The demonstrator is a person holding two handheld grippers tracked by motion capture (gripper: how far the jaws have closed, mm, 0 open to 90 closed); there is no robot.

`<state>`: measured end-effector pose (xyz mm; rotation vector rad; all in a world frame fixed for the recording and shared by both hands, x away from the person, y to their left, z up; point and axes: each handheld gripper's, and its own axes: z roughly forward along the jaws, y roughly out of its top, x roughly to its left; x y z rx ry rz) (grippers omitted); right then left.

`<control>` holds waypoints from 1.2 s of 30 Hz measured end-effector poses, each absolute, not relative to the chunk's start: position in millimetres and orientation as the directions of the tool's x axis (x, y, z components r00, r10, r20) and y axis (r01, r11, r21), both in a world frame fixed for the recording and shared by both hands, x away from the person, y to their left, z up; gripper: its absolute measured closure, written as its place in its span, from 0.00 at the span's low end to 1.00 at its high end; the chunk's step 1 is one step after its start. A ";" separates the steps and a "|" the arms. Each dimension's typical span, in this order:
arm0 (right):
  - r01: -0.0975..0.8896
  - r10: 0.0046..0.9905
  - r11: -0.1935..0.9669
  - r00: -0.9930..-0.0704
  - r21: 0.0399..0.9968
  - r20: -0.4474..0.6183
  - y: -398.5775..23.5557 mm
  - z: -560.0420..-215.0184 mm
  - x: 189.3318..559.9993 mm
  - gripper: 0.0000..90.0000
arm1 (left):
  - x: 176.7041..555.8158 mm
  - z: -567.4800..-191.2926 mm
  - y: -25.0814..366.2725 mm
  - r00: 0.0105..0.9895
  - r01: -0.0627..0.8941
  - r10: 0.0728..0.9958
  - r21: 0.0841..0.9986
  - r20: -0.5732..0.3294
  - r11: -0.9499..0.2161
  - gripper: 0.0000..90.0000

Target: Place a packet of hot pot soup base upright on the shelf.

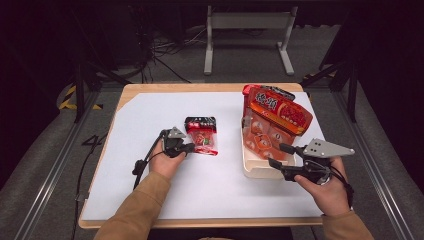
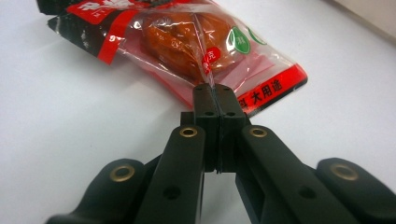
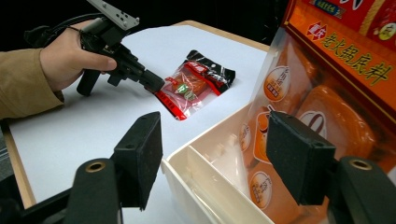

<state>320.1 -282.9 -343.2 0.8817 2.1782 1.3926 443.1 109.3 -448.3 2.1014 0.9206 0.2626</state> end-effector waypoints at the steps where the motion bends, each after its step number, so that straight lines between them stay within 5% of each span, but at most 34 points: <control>1: 0.290 0.697 0.302 -0.717 0.908 -0.002 -282.9 -343.2 320.1 0.43 | 442.8 -447.3 109.4 0.716 0.512 0.689 0.755 -0.112 -0.410 1.00; 17: 0.299 0.655 0.286 -0.754 0.910 0.042 -257.8 -342.8 329.7 0.44 | 398.2 -396.0 116.9 0.796 0.333 0.603 0.869 -0.051 -0.365 1.00; 36: 0.398 0.620 0.134 -0.748 0.907 0.237 -231.6 -336.8 353.5 0.37 | 336.0 -370.5 104.0 0.876 0.220 0.479 0.930 -0.055 -0.295 1.00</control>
